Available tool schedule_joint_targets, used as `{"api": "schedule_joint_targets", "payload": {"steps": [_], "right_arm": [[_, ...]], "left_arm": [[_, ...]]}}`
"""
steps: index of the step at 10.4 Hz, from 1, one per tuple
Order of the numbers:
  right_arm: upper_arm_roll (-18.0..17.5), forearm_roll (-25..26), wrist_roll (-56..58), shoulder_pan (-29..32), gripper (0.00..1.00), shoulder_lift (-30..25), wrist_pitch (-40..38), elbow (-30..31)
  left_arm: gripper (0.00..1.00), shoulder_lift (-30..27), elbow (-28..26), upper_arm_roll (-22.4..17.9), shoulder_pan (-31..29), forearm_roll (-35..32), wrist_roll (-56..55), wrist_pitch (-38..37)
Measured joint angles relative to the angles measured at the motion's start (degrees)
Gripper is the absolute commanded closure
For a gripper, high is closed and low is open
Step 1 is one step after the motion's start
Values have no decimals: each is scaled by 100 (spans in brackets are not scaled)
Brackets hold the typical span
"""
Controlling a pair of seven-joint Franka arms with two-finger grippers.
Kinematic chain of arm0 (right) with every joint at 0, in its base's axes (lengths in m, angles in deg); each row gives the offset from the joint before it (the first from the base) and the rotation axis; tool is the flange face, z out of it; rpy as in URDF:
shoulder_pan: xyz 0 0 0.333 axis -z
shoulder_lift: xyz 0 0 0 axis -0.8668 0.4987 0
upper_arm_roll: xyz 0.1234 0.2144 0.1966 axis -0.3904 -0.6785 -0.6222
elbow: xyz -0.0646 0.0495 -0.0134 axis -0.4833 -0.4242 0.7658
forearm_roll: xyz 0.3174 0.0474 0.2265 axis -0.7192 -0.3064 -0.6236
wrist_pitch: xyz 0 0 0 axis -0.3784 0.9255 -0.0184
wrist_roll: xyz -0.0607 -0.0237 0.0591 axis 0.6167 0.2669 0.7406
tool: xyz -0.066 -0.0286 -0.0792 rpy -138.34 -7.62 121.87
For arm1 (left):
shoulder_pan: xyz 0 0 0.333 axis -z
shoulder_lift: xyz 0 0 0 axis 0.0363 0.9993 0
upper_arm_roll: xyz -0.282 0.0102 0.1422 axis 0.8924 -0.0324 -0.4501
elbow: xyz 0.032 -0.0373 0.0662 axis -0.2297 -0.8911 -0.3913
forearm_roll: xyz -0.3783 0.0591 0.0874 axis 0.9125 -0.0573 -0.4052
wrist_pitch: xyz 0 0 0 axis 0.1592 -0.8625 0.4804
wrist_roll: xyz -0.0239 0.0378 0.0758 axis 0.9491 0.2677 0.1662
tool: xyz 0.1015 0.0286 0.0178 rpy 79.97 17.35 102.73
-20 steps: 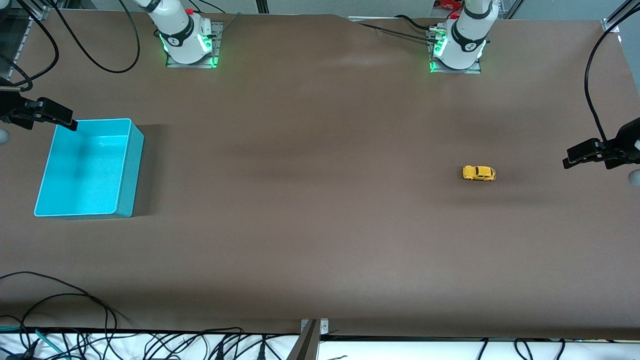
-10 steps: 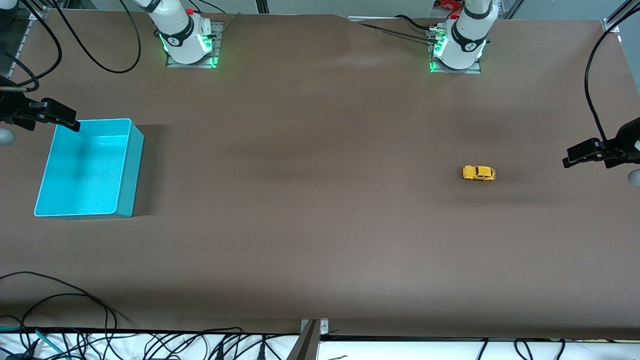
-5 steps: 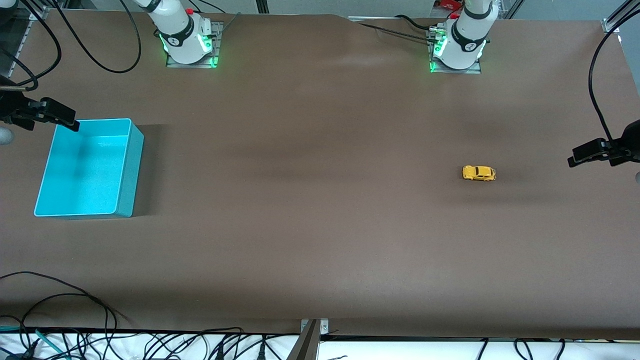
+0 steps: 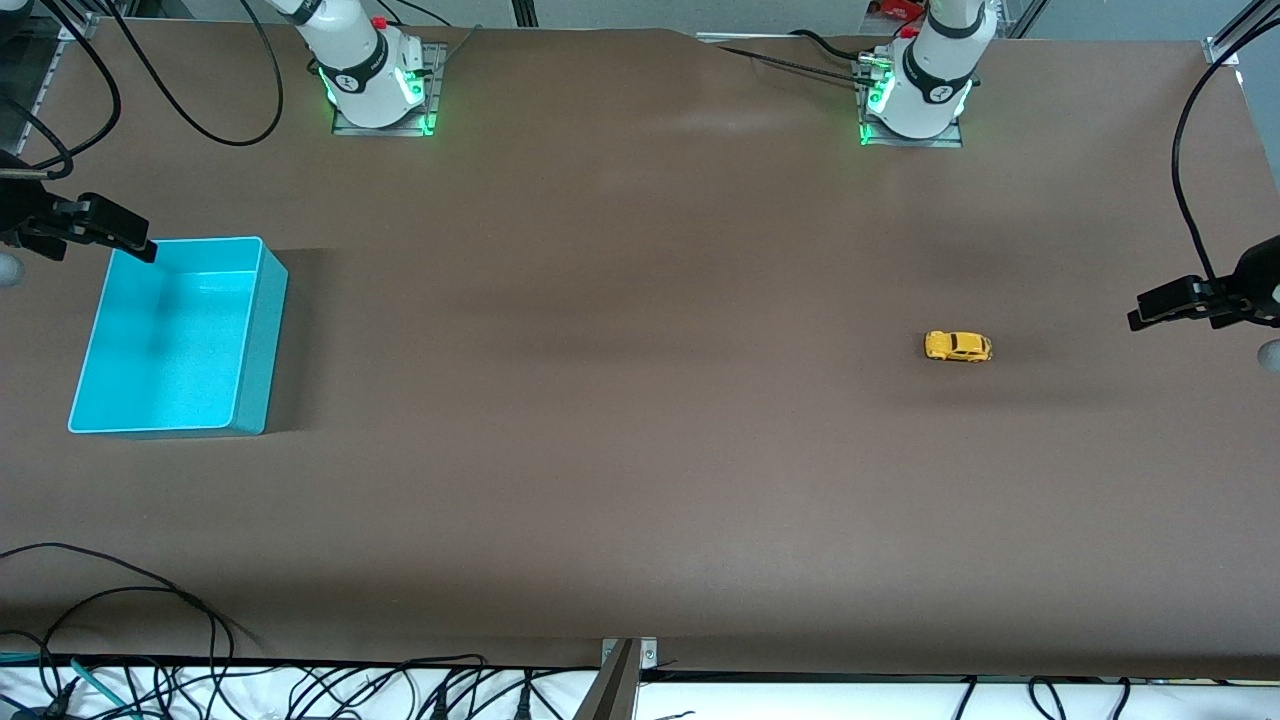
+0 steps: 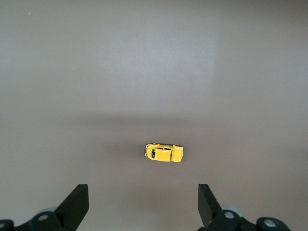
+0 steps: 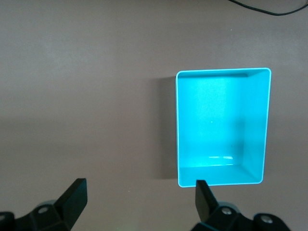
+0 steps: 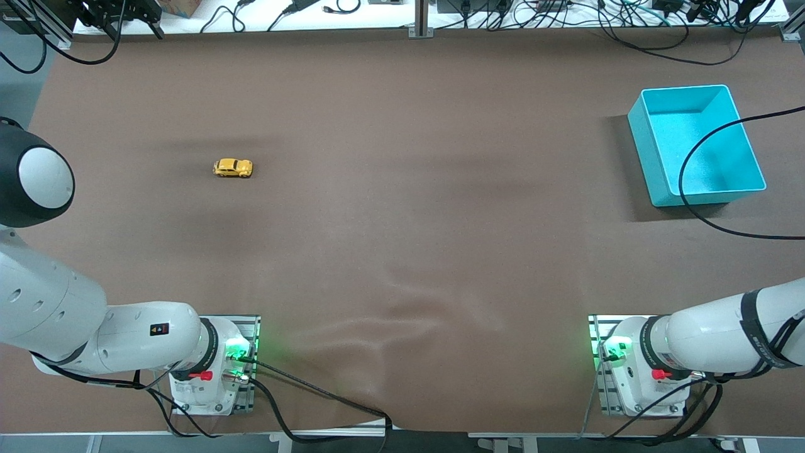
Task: Wind up and store yellow beetle car
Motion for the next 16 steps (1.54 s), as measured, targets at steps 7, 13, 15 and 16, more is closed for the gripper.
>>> {"api": "schedule_joint_targets", "payload": {"steps": [7,13,15,16], "right_arm": [[-2,0,0,-14,0,-4,0,-1],[-4,0,0,-29,0,-6,0,-3],[-18,0,0,-31,0,-9,0,-5],[-68,0,0,-32,0,-9,0,-5]], "left_arm": [[0,0,0,0,0,0,-22,-15],[0,4,-175,6,1,0,-1379,-53],[0,14,-454,34,23,0,-2914,-52],[0,18,-613,48,30,0,-3564,-50]]}}
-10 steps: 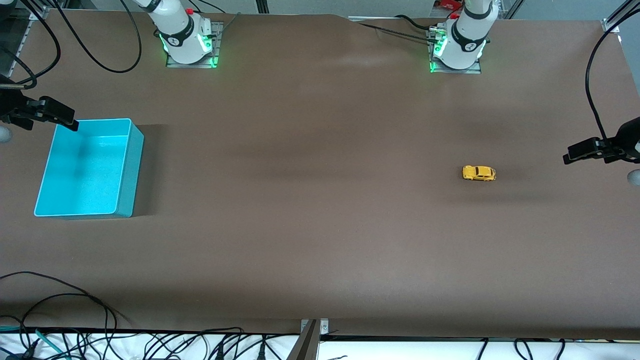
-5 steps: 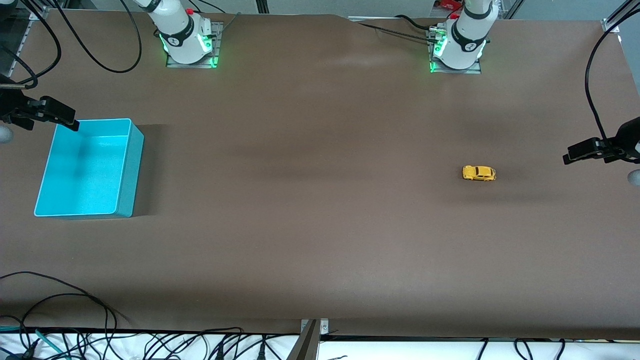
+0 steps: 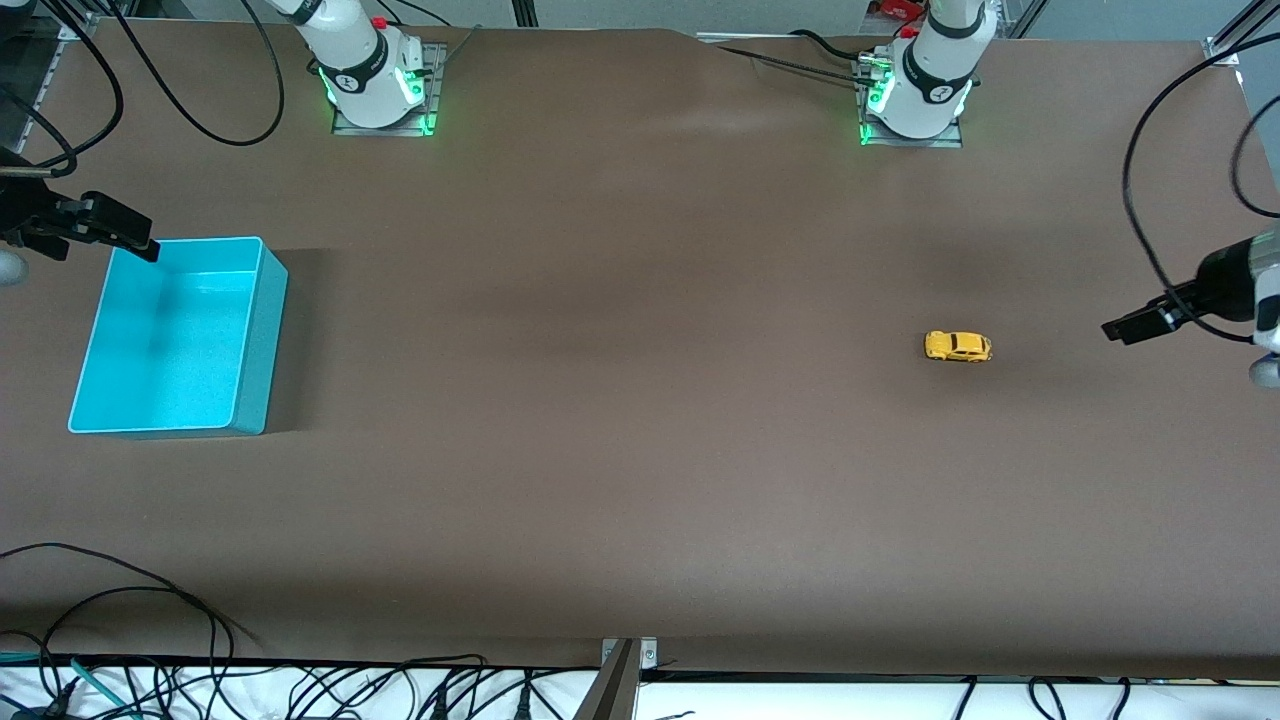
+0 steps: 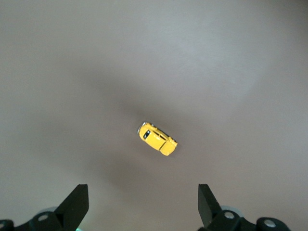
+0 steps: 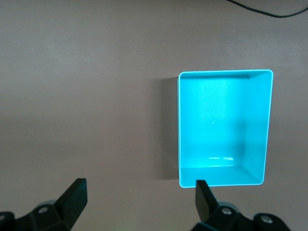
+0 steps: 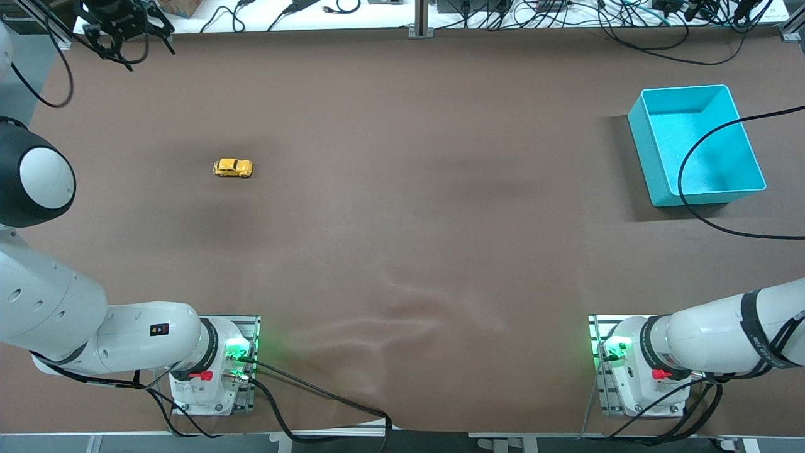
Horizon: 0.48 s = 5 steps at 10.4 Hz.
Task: Wind up and store yellow beetle car
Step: 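Move the left gripper over the yellow beetle car and lower it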
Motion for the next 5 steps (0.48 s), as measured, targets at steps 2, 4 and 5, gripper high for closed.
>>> {"api": "schedule_joint_targets", "payload": {"steps": [2,4,5], "right_arm": [[-57,0,-2,-3,0,-1,0,-2],[-58,0,-2,-2,0,-2,-1,-3],[-58,0,-2,-2,0,-2,-1,-4]], "left_arm": [[0,6,-390,-2,-9,20,-1226,57],[0,19,-933,-2,-14,99,-2579,594],[0,27,-1272,-2,-14,177,-3175,1022]]}}
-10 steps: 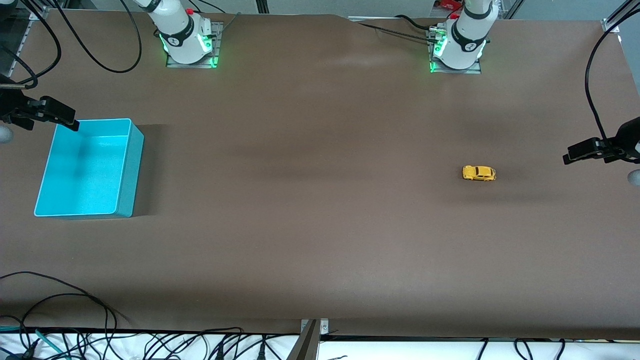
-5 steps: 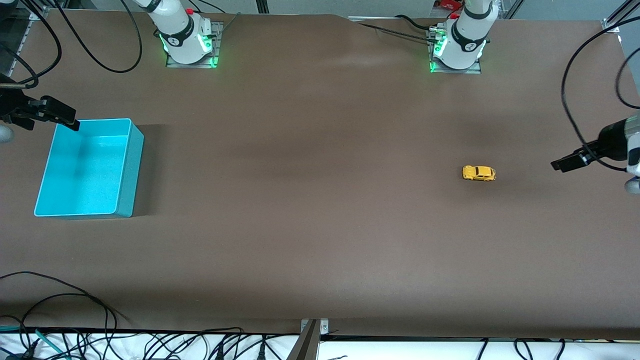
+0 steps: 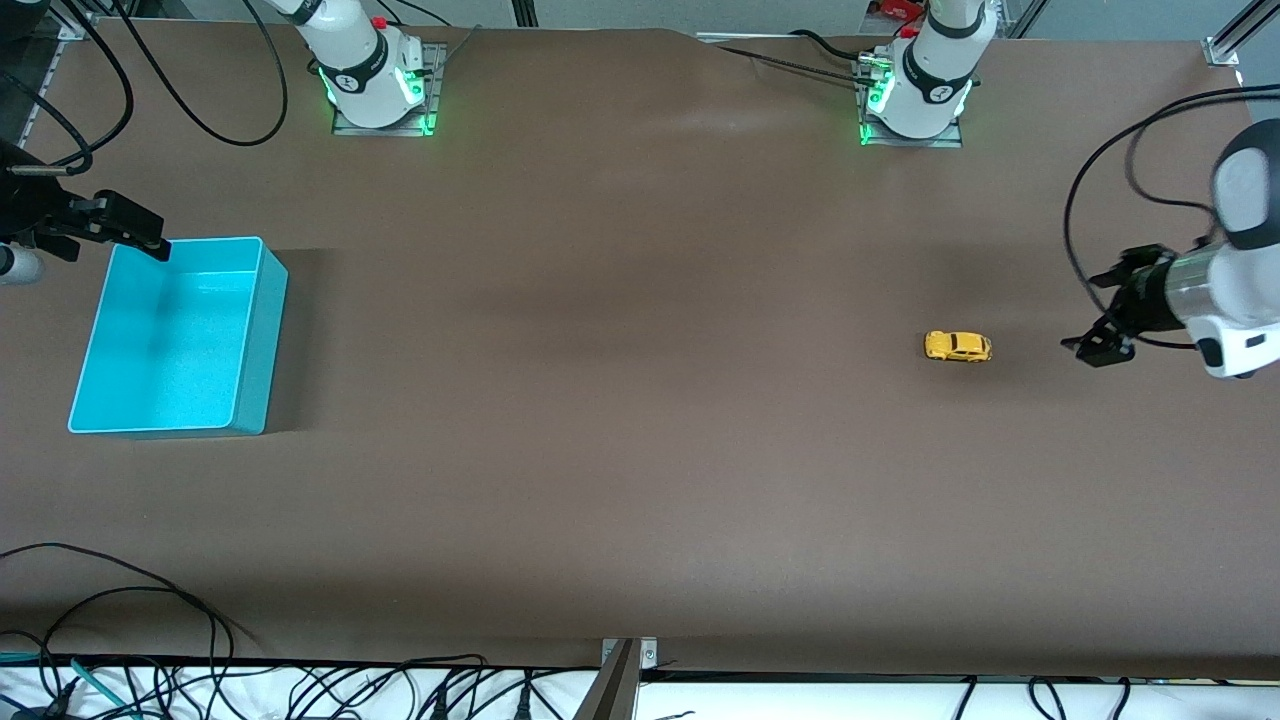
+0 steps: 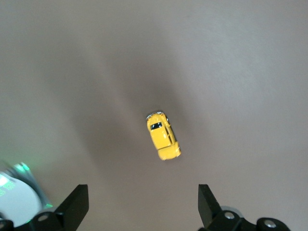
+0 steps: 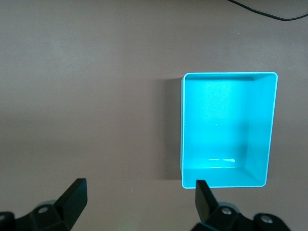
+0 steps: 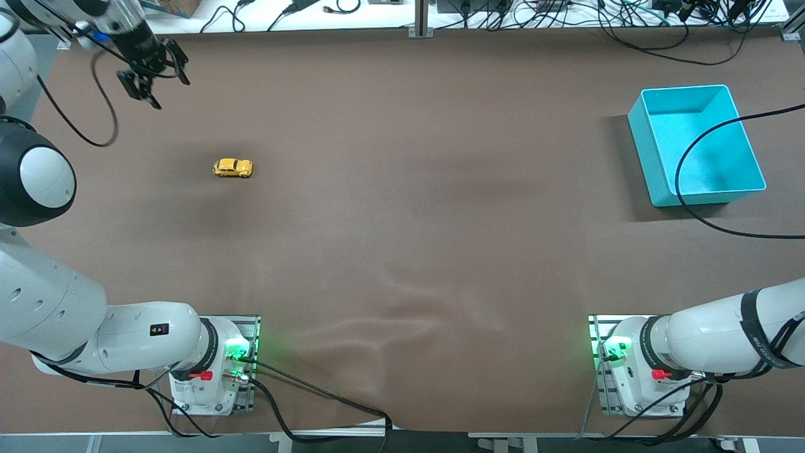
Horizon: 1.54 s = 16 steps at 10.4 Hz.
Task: Wind up and store yellow beetle car
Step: 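Move the left gripper over the yellow beetle car and lower it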
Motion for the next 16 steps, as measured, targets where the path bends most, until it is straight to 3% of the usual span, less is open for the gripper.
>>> {"api": "schedule_joint_targets", "payload": {"steps": [3,8,11,16], "right_arm": [[-7,0,0,-1,0,0,1,-5],[-36,0,0,-3,0,-3,1,-11],[-36,1,0,-3,0,-3,1,-15],[-36,2,0,-3,0,-4,1,-16]], "left_arm": [[0,11,-895,12,7,100,-1134,1120],[0,67,-2255,198,29,100,-1894,3056],[0,439,-2404,204,30,100,-2029,3792],[0,884,-2404,217,58,100,-2115,4219]]}}
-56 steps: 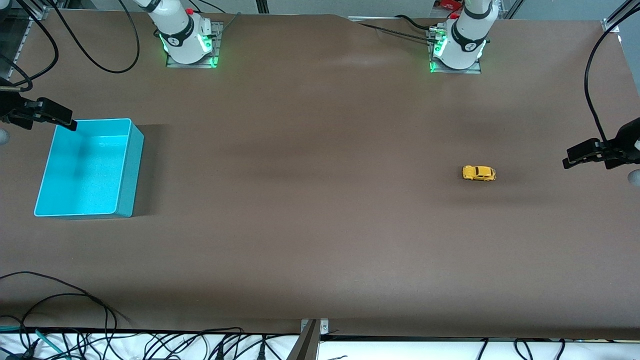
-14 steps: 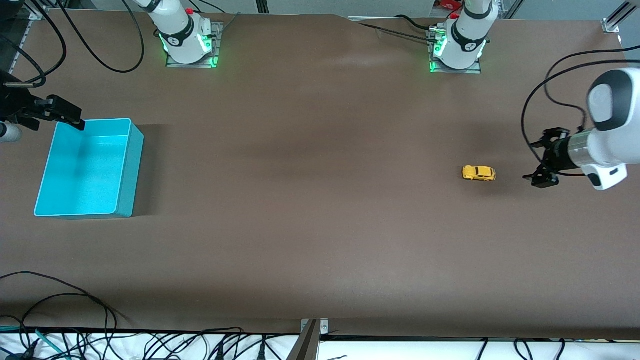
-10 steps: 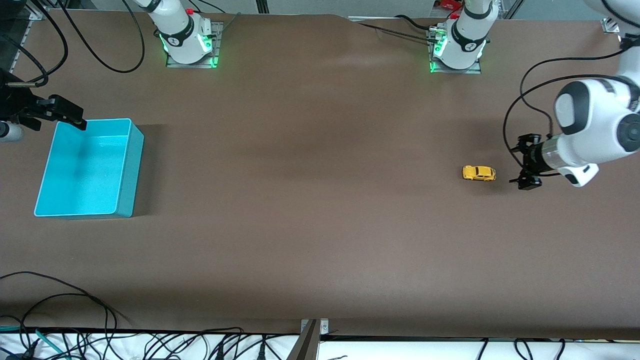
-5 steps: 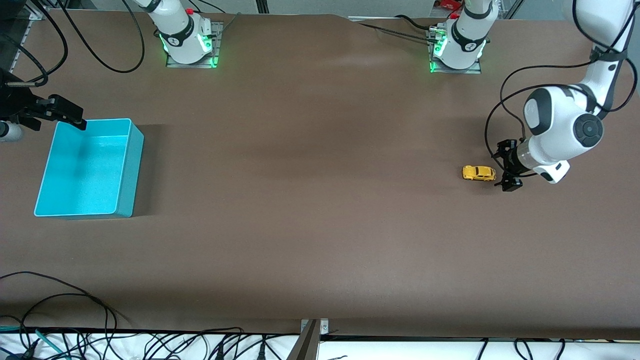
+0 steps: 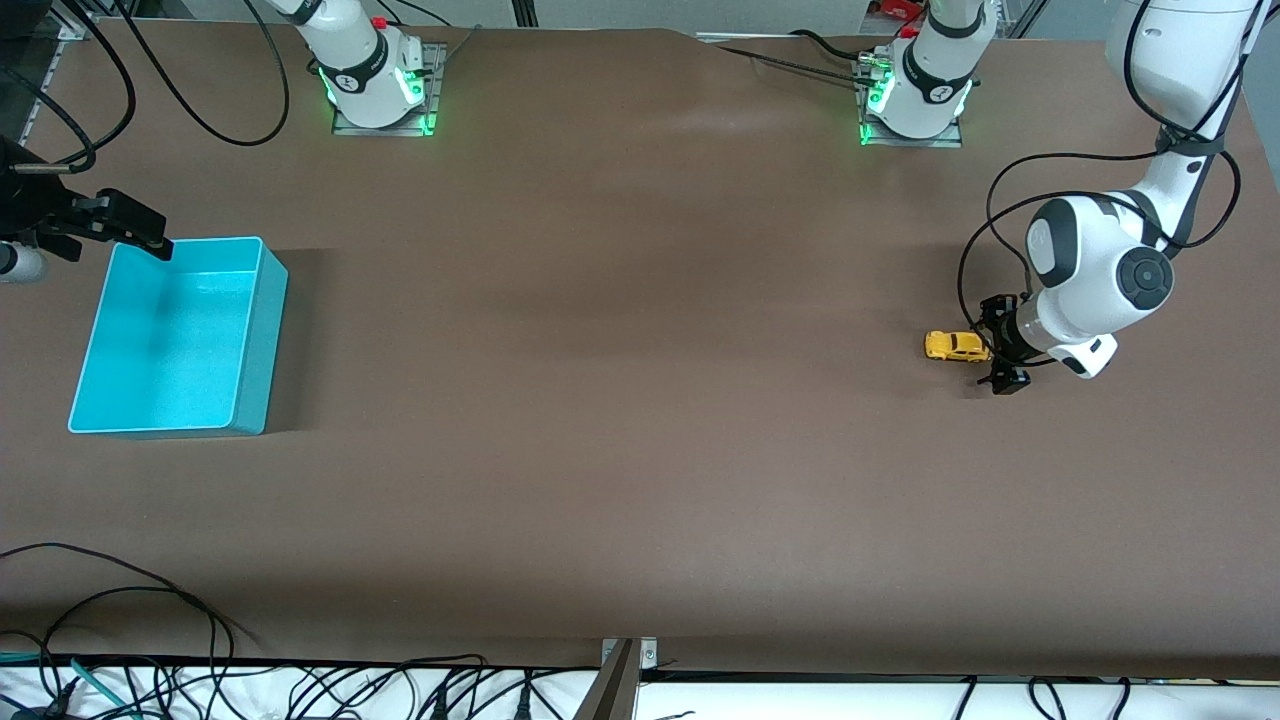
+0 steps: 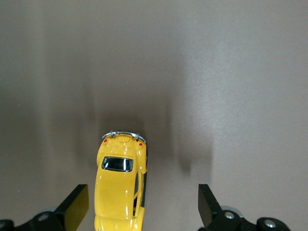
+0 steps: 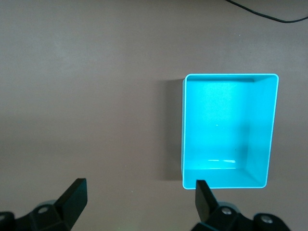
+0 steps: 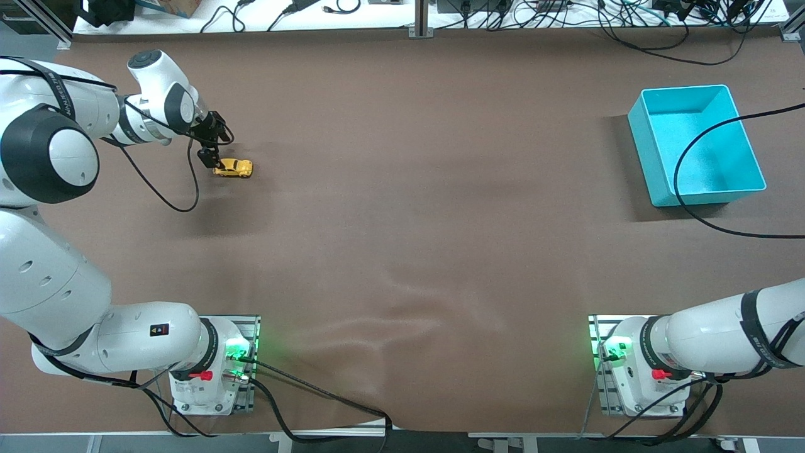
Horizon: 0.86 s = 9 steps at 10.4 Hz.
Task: Wind up and store yellow beetle car
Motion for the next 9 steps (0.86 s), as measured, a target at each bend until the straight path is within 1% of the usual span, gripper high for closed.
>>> {"api": "schedule_joint_targets", "payload": {"steps": [2,3,4,5,6,7,8,9], "right_arm": [[0,0,0,0,0,0,0,0],[0,0,0,0,0,0,0,0],[0,0,0,0,0,0,0,0],[0,0,0,0,0,0,0,0],[0,0,0,0,0,0,0,0],[0,0,0,0,0,0,0,0],[0,0,0,0,0,0,0,0],[0,1,0,0,0,0,0,0]], "left_arm": [[0,55,-63,15,116,0,-117,-3],[2,70,-93,37,161,0,-206,-3],[33,78,-107,45,181,0,-239,-3],[55,80,-125,45,181,0,-243,-11],[71,80,-137,43,177,0,-243,-21],[93,80,-142,43,176,0,-243,-28],[100,80,-142,42,175,0,-249,-29],[100,71,-141,41,172,0,-254,-38]]}}
